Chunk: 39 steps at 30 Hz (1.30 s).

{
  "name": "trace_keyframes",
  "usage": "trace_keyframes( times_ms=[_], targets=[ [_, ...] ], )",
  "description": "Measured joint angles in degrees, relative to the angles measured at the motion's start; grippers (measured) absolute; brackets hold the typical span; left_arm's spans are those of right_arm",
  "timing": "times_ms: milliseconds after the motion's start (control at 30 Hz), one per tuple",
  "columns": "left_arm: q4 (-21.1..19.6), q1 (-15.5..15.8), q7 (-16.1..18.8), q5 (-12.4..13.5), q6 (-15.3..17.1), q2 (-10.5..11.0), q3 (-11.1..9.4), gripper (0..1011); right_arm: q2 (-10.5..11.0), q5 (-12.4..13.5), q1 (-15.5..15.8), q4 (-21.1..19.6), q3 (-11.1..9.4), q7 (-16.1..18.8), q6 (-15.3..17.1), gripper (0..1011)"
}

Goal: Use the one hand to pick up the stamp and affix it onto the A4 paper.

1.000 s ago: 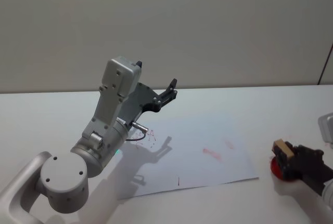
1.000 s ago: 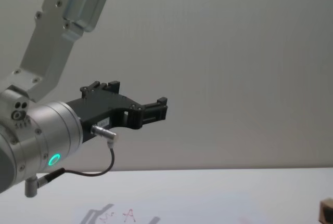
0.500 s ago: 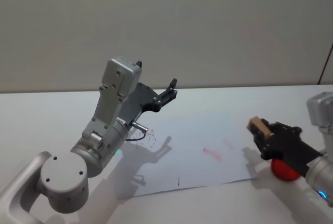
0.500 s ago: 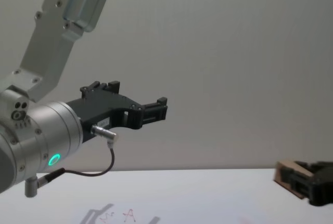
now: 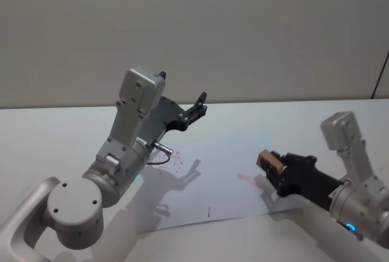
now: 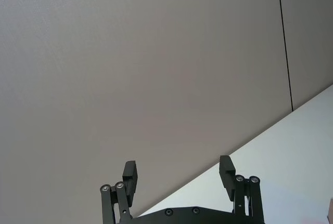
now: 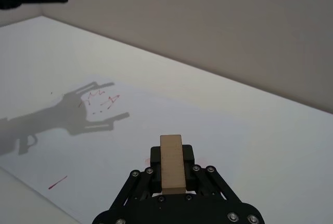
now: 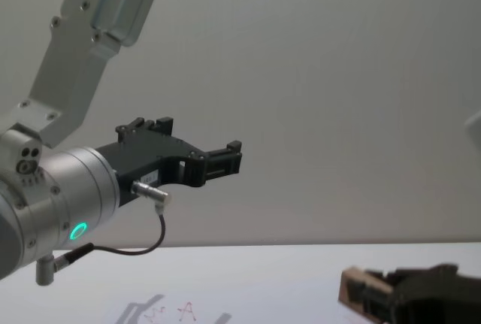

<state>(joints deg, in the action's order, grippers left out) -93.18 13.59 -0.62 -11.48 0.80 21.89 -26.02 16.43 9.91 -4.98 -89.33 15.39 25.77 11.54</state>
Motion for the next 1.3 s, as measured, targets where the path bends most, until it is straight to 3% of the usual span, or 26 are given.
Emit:
trace_keyframes(
  times_ms=[400,733,1000,1300],
  targets=[
    [0.00,0.00,0.00,0.00,0.00,0.00,0.00,1001,-1.82,-4.51,-3.25,6.89,1.93,4.27,1.79,218],
    [0.00,0.00,0.00,0.00,0.00,0.00,0.00,1001,-2.59,-6.20,-4.90,9.36,2.66,5.53,1.54,218],
    [0.00,0.00,0.00,0.00,0.00,0.00,0.00,1001,-2.99,-6.17,-5.31,10.07,2.98,5.27,0.24,218],
    [0.00,0.00,-0.01,0.00,0.00,0.00,0.00,1001,-3.16,-3.15,-5.48,7.24,2.77,3.70,-2.17,218]
  ],
)
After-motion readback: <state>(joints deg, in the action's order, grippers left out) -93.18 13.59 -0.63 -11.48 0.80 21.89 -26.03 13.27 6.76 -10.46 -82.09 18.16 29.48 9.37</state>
